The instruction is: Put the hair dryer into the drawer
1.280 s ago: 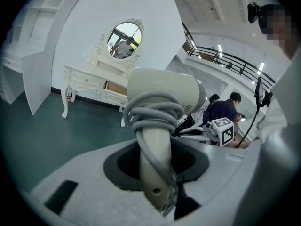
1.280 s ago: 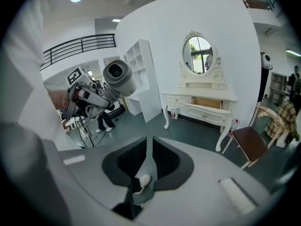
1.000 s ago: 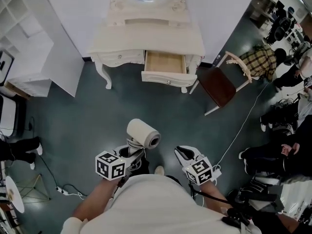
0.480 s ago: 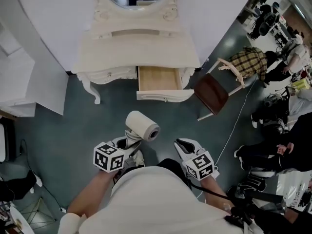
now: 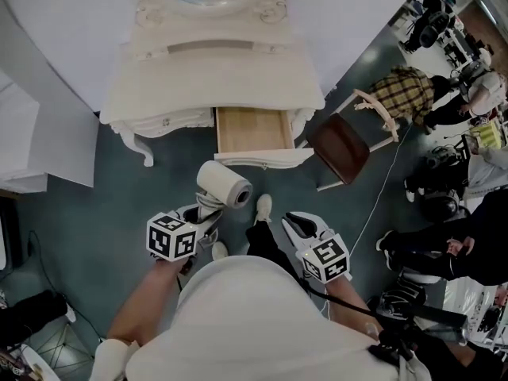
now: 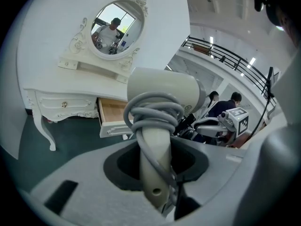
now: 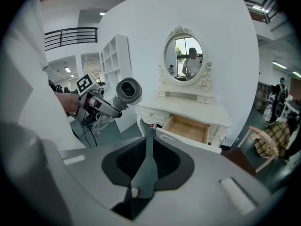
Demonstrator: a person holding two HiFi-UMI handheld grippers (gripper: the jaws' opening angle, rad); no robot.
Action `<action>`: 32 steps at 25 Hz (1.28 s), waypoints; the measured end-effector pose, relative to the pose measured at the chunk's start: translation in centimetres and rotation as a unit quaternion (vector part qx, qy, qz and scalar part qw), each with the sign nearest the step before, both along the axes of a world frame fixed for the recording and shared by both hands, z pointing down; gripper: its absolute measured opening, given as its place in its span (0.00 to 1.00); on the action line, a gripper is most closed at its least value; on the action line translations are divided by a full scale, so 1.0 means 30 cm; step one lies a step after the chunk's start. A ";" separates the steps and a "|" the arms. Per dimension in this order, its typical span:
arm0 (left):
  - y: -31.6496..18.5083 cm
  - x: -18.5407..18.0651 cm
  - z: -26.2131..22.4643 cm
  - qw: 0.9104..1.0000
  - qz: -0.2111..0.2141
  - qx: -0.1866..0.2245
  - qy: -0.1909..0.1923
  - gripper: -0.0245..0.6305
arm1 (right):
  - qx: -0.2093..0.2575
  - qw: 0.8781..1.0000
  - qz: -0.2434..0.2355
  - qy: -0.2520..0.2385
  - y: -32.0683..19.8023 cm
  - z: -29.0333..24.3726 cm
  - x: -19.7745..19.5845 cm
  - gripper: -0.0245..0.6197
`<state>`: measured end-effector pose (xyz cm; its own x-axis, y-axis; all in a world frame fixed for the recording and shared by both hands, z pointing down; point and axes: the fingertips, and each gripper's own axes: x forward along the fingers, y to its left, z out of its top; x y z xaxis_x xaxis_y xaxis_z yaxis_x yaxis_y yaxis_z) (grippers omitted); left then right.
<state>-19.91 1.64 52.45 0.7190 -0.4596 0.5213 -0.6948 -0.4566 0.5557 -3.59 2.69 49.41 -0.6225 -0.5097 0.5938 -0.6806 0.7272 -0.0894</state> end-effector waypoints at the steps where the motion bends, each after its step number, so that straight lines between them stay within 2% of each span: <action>1: -0.038 0.009 0.010 1.000 -0.002 -0.003 -0.003 0.26 | 0.000 1.000 -0.003 -0.002 -0.041 0.004 0.007 0.11; 4: -0.165 0.048 0.037 1.000 -0.009 -0.010 -0.018 0.26 | 0.004 1.000 -0.013 -0.014 -0.190 0.009 0.041 0.10; 7: -0.296 0.101 0.061 0.999 -0.019 -0.023 -0.032 0.26 | 0.004 0.999 -0.026 -0.023 -0.354 0.002 0.088 0.04; 12: -0.503 0.191 0.116 0.997 -0.032 -0.049 -0.054 0.26 | 0.009 0.998 -0.058 -0.024 -0.610 -0.031 0.173 0.04; 22: -0.793 0.328 0.329 0.988 -0.038 -0.104 -0.104 0.26 | -0.015 0.996 -0.077 -0.033 -0.896 0.047 0.390 0.04; 32: -0.951 0.386 0.505 0.974 0.047 -0.136 -0.174 0.26 | -0.029 0.998 -0.036 -0.041 -0.970 0.079 0.468 0.04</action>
<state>-8.32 -26.89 67.60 0.5091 -0.2124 0.8341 -0.8252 -0.3958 0.4029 10.46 -26.41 51.77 -0.7046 -0.4277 0.5662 -0.6148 0.7664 -0.1862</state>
